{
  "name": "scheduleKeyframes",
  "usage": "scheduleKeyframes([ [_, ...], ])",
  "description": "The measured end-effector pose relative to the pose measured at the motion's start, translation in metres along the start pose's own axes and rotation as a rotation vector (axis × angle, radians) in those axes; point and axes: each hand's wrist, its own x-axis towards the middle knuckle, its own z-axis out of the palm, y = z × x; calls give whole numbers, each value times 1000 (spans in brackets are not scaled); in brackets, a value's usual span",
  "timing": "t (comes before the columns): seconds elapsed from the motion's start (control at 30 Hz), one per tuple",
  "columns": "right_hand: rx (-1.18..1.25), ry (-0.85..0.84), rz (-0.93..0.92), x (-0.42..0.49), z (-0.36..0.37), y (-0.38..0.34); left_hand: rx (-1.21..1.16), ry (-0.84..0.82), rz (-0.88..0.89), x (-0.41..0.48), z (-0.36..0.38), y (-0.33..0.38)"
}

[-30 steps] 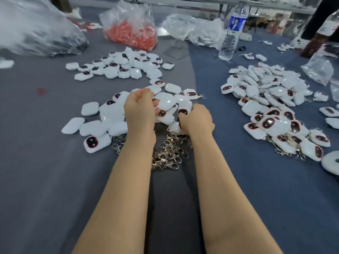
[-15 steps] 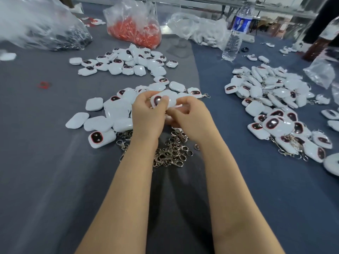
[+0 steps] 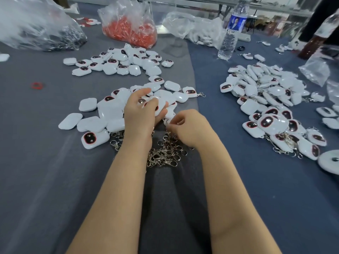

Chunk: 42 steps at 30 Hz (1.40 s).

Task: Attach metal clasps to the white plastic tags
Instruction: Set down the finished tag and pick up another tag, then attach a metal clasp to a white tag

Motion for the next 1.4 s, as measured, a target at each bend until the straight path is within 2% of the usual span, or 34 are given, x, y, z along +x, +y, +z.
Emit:
scheduleKeyframes([
  [0.1, 429, 141, 30, 4, -6, 2, 192, -37, 91, -2, 1, 0],
  [0.2, 890, 135, 31, 6, -11, 1, 337, -108, 99, -3, 2, -5],
  [0.27, 1061, 117, 38, 6, -14, 0, 389, -184, 81, -3, 3, -8],
  [0.33, 1128, 129, 30, 6, -16, 1, 386, -245, 78, -4, 4, -9],
  [0.6, 1119, 142, -5, 7, -16, 3, 403, -315, 65, -5, 3, -9],
  [0.7, 915, 186, -51, 6, -12, 3, 385, -263, 82, -5, 3, -7],
  [0.9, 622, 218, -160, 1, -10, -2, 514, -206, 186, -2, 2, -6],
  [1.1, 668, 232, -190, -3, -12, -5, 366, -259, 24, -5, 4, -6],
  [1.27, 627, 210, -180, -2, -11, -4, 340, -191, 79, -5, 5, -5],
  [1.4, 643, 245, -149, -1, -10, -3, 410, -170, 116, -4, 3, -5],
])
